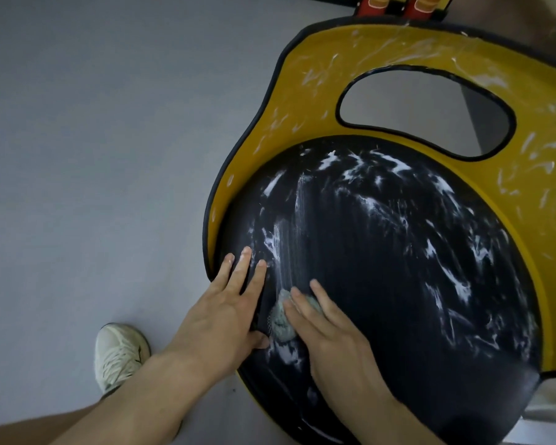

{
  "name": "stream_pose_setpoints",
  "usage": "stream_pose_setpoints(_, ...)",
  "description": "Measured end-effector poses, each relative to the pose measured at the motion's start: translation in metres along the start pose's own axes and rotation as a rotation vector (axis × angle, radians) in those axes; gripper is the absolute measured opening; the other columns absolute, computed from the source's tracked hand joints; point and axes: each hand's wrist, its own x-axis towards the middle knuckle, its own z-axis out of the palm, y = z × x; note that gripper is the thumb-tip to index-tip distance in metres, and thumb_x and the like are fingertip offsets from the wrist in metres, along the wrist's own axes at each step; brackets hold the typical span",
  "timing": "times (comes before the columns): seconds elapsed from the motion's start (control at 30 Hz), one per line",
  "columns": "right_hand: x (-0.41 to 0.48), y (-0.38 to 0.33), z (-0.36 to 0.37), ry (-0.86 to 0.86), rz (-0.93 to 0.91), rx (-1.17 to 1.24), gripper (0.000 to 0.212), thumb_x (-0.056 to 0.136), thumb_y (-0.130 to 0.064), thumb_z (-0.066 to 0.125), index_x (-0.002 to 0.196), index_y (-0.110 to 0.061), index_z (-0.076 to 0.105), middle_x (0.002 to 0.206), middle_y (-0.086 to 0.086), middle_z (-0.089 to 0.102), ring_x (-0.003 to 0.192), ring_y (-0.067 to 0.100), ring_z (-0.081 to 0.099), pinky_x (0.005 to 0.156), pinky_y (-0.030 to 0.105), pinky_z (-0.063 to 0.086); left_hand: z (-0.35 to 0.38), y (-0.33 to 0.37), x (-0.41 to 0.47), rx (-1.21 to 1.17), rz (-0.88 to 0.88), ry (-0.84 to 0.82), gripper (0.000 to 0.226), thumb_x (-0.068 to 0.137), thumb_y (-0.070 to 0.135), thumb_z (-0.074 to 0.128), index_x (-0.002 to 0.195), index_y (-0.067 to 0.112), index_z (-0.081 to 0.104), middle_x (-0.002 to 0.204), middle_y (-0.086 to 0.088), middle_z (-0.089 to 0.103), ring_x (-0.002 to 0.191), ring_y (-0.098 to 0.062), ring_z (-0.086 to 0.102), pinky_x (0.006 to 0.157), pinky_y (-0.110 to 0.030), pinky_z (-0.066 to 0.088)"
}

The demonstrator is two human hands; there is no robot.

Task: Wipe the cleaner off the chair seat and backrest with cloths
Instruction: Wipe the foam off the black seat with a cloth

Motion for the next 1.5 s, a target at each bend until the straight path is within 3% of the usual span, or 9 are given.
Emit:
stream_pose_setpoints(0.07, 0.036, 0.011, -0.009, 0.036, 0.019, 0.027, 0.086, 0.062, 0.006, 0.08, 0.141, -0.019, 0.057, 0.148, -0.001, 0.054, 0.144, 0.03, 0.04, 0.097, 0.043, 0.056, 0.001, 0.0, 0.0, -0.005, 0.006, 0.011, 0.111, 0.092, 0.055, 0.062, 0.15, 0.028, -0.03, 0.157, 0.001, -0.041, 0.145, -0.019, -0.036, 0.117, -0.029, -0.014)
stream_pose_setpoints(0.23, 0.134, 0.03, -0.031, 0.08, 0.184, 0.1, 0.066, 0.097, 0.003, 0.048, 0.155, -0.024, 0.035, 0.164, -0.005, 0.027, 0.155, 0.022, 0.005, 0.114, 0.04, 0.04, 0.002, -0.003, 0.003, -0.002, 0.013, -0.009, 0.111, 0.092, 0.057, 0.06, 0.149, 0.029, -0.031, 0.155, 0.002, -0.044, 0.143, -0.019, -0.039, 0.114, -0.026, -0.015)
stream_pose_setpoints(0.43, 0.061, 0.012, -0.002, 0.017, 0.096, 0.075, 0.06, 0.099, -0.008, 0.053, 0.155, -0.018, 0.034, 0.163, 0.0, 0.031, 0.153, 0.021, 0.019, 0.119, 0.041, 0.034, 0.011, -0.012, 0.001, -0.1, 0.037, 0.019, 0.114, 0.09, 0.058, 0.063, 0.15, 0.033, -0.031, 0.152, 0.011, -0.047, 0.141, -0.011, -0.042, 0.12, -0.027, -0.012)
stream_pose_setpoints(0.57, -0.016, -0.006, 0.004, -0.042, 0.042, -0.03, 0.057, 0.104, -0.039, 0.032, 0.152, -0.01, 0.041, 0.161, 0.007, 0.035, 0.151, 0.025, 0.028, 0.117, 0.042, 0.035, 0.018, -0.017, -0.003, -0.174, 0.04, 0.089, 0.119, 0.086, 0.061, 0.065, 0.151, 0.032, -0.03, 0.153, 0.015, -0.045, 0.141, -0.005, -0.041, 0.119, -0.024, -0.012)
stream_pose_setpoints(0.83, 0.049, 0.002, -0.004, -0.093, 0.049, -0.059, 0.061, 0.105, -0.04, 0.005, 0.16, -0.015, -0.001, 0.169, 0.001, -0.006, 0.155, 0.019, -0.012, 0.126, 0.049, 0.007, 0.028, -0.02, -0.008, -0.142, 0.085, 0.13, 0.105, 0.092, 0.072, 0.041, 0.153, 0.022, -0.028, 0.156, 0.003, -0.044, 0.14, -0.012, -0.045, 0.124, -0.035, -0.012)
stream_pose_setpoints(0.97, 0.095, 0.007, -0.012, -0.088, 0.067, -0.029, 0.069, 0.096, -0.042, -0.005, 0.16, -0.016, -0.003, 0.169, 0.001, -0.006, 0.154, 0.018, -0.014, 0.126, 0.047, 0.004, 0.023, -0.021, -0.007, -0.088, 0.08, 0.067, 0.107, 0.091, 0.076, 0.039, 0.153, 0.021, -0.028, 0.156, 0.001, -0.044, 0.142, -0.015, -0.043, 0.124, -0.035, -0.013)
stream_pose_setpoints(1.17, 0.005, 0.002, 0.006, -0.042, 0.053, -0.073, 0.059, 0.103, -0.029, 0.022, 0.158, -0.01, 0.026, 0.166, 0.006, 0.024, 0.153, 0.024, 0.019, 0.122, 0.046, 0.025, 0.018, -0.019, -0.008, -0.053, 0.072, 0.032, 0.11, 0.09, 0.076, 0.041, 0.153, 0.019, -0.029, 0.156, -0.001, -0.043, 0.142, -0.018, -0.042, 0.122, -0.034, -0.014)
stream_pose_setpoints(1.27, -0.047, 0.006, 0.019, -0.017, 0.034, -0.115, 0.056, 0.101, -0.028, 0.032, 0.154, -0.011, 0.036, 0.162, 0.004, 0.032, 0.149, 0.024, 0.03, 0.115, 0.044, 0.025, 0.016, -0.018, -0.006, -0.04, 0.067, -0.012, 0.114, 0.087, 0.077, 0.043, 0.151, 0.018, -0.032, 0.156, -0.003, -0.044, 0.143, -0.021, -0.041, 0.125, -0.039, -0.008)
stream_pose_setpoints(1.5, -0.003, 0.015, 0.022, 0.036, -0.01, -0.05, 0.059, 0.099, -0.017, 0.052, 0.154, -0.016, 0.031, 0.159, 0.002, 0.038, 0.15, 0.029, 0.027, 0.122, 0.051, 0.026, 0.008, -0.022, -0.005, -0.039, 0.094, -0.114, 0.141, 0.071, 0.077, 0.069, 0.15, 0.022, -0.035, 0.15, 0.002, -0.05, 0.139, -0.017, -0.046, 0.123, -0.034, -0.012)
